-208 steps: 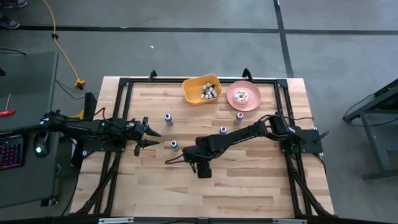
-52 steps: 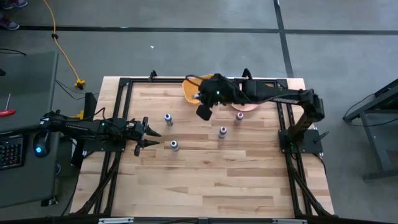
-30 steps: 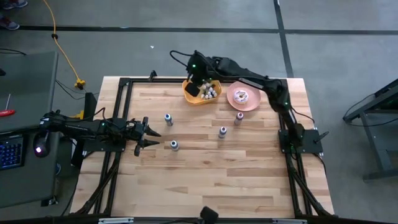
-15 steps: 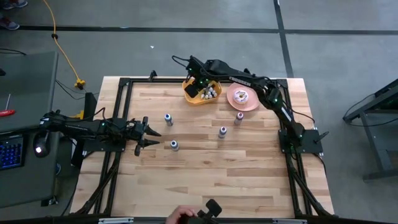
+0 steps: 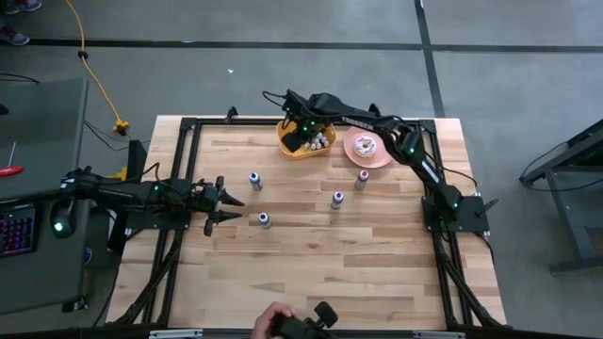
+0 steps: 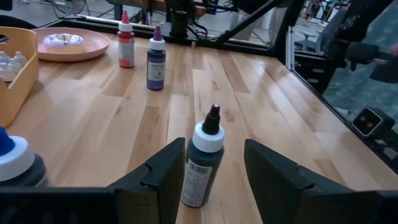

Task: Pick & Place food coloring
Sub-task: Put the small orange food coloring bottle into the yellow bin

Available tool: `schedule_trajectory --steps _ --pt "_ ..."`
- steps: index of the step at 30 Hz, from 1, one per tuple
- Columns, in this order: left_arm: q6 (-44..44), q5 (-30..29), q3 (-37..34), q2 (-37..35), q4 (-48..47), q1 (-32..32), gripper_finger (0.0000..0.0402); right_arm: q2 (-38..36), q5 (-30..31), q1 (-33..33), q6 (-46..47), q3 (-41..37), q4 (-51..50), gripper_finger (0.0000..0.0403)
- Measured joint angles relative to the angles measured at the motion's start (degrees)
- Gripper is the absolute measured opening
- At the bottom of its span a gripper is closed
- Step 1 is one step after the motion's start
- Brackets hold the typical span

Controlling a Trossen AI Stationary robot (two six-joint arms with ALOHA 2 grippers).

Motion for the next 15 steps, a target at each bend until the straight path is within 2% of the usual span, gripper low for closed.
schedule_trajectory --steps 15 --pt "0.0 0.2 0.0 0.0 0.0 0.0 0.0163 0.4 -1.0 -0.6 -0.1 -0.9 -2.1 0.005"
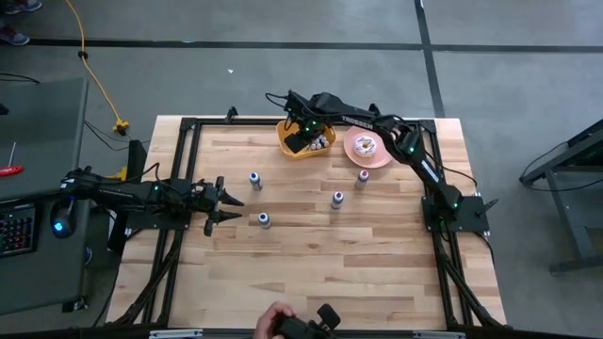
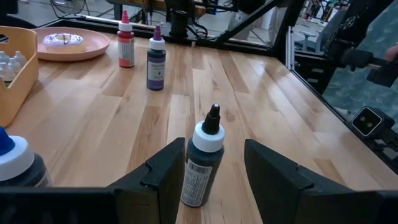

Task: Pick & Place food coloring
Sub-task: Put the small orange food coloring bottle into the yellow bin

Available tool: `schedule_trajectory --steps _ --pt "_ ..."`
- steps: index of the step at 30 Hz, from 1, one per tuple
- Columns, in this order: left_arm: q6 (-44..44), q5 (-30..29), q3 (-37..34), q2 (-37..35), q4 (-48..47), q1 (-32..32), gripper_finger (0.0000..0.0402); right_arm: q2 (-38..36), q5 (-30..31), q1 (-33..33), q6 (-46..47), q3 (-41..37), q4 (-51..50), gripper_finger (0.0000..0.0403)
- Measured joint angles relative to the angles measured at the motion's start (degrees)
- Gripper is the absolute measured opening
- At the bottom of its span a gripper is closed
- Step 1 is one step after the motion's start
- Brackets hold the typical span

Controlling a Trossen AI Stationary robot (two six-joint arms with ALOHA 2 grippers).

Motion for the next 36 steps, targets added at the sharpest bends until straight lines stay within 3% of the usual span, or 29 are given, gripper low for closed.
schedule_trajectory --steps 13,36 --pt "0.0 0.5 0.0 0.0 0.0 0.0 0.0163 1.4 0.4 0.5 -1.4 0.0 -5.4 0.0052" --pt "0.0 0.7 0.0 0.0 0.0 0.0 0.0163 1.5 1.6 0.5 -1.3 0.0 -5.9 0.007"
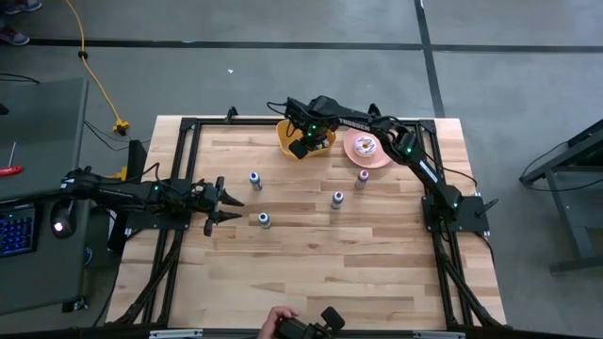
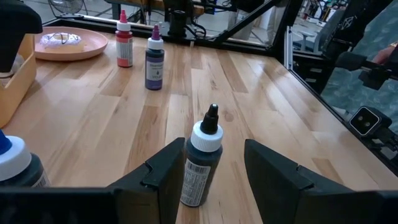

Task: Pick & Place food coloring
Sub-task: Put the small orange food coloring bottle into the yellow bin

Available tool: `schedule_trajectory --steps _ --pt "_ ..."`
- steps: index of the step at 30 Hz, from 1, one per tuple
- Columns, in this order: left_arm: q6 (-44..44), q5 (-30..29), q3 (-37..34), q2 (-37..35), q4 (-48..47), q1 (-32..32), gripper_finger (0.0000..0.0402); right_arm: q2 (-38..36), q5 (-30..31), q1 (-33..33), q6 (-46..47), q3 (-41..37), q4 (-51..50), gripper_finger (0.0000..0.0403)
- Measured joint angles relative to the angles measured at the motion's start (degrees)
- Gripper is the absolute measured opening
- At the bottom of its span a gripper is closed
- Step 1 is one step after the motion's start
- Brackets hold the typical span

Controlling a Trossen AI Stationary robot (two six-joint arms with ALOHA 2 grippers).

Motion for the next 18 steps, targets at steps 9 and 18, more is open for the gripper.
schedule_trajectory --steps 9,18 --pt "0.0 0.0 0.0 0.0 0.0 0.0 0.0163 0.0 -1.5 0.0 -1.2 0.0 0.5 0.0071" --pt "0.0 -0.1 0.0 0.0 0.0 0.0 0.0163 0.0 -1.6 0.0 -1.7 0.0 0.5 0.0071"
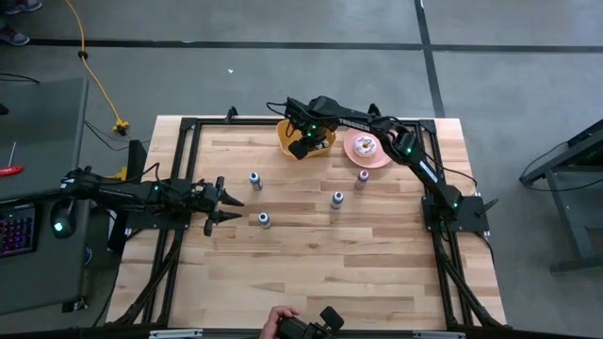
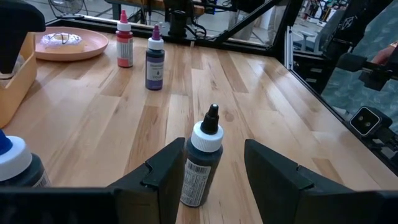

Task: Pick & Place food coloring
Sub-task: Put the small orange food coloring bottle into the yellow bin

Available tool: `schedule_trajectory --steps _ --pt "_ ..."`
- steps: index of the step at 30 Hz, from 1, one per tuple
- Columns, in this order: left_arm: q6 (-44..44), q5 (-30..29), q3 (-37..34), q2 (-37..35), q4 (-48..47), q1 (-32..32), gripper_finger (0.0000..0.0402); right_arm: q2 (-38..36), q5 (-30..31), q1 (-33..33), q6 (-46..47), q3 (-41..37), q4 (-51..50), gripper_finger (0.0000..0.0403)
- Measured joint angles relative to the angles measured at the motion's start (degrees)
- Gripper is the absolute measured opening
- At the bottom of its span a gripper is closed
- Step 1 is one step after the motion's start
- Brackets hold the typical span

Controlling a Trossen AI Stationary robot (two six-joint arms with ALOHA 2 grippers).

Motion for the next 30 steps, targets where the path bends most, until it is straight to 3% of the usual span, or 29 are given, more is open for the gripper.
schedule_trajectory --steps 30 --pt "0.0 -0.2 0.0 0.0 0.0 0.0 0.0163 0.0 -1.2 -0.2 -0.5 0.0 -0.1 0.0072"
